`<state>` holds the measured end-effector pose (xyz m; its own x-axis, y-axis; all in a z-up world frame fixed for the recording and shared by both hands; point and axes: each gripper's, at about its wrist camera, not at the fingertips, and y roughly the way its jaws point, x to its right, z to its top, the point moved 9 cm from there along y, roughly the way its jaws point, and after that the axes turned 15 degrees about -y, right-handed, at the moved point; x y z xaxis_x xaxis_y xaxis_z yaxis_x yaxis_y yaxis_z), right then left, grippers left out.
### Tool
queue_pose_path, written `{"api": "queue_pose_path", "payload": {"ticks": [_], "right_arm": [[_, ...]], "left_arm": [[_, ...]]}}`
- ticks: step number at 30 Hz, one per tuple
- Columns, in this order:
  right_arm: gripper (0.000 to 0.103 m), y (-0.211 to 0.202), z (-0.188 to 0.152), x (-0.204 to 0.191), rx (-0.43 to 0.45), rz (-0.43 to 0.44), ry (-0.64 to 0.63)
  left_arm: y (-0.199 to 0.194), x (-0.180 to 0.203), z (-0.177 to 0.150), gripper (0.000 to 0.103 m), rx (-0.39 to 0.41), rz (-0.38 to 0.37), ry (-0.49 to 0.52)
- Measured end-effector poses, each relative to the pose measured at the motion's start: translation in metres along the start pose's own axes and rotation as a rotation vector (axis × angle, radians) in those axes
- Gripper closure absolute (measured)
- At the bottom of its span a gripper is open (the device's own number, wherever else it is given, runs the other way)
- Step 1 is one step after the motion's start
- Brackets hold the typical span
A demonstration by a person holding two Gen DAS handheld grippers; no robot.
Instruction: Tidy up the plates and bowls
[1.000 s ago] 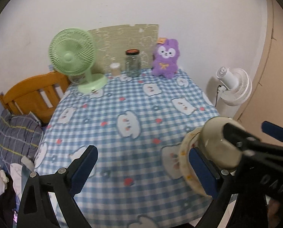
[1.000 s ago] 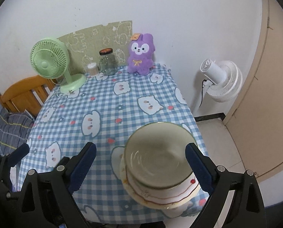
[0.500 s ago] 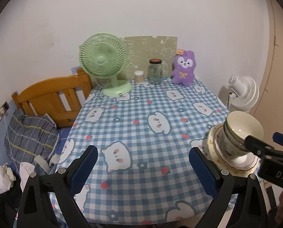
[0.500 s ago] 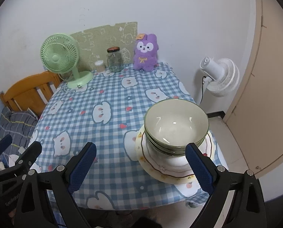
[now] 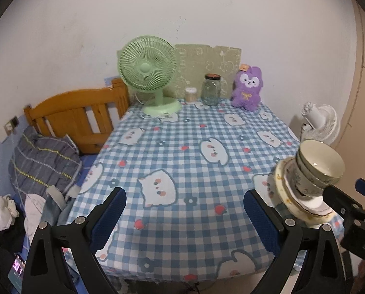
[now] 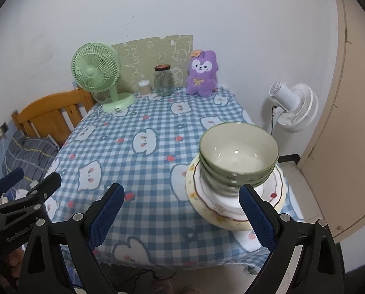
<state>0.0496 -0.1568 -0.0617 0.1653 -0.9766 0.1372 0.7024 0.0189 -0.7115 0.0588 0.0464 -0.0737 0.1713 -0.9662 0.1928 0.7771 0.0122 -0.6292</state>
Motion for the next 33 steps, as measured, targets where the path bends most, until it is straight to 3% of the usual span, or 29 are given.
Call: {"api": "queue_pose_path", "payload": {"ticks": [12, 33], "right_arm": [[0.007, 0.002, -0.025, 0.001, -0.024, -0.014, 0.026], [0.007, -0.007, -0.023, -0.006, -0.008, -0.014, -0.004]], "left_arm": [[-0.003, 0.002, -0.020, 0.005, -0.013, -0.023, 0.023], [-0.017, 0.006, -0.022, 0.005, 0.014, -0.029, 0.020]]}}
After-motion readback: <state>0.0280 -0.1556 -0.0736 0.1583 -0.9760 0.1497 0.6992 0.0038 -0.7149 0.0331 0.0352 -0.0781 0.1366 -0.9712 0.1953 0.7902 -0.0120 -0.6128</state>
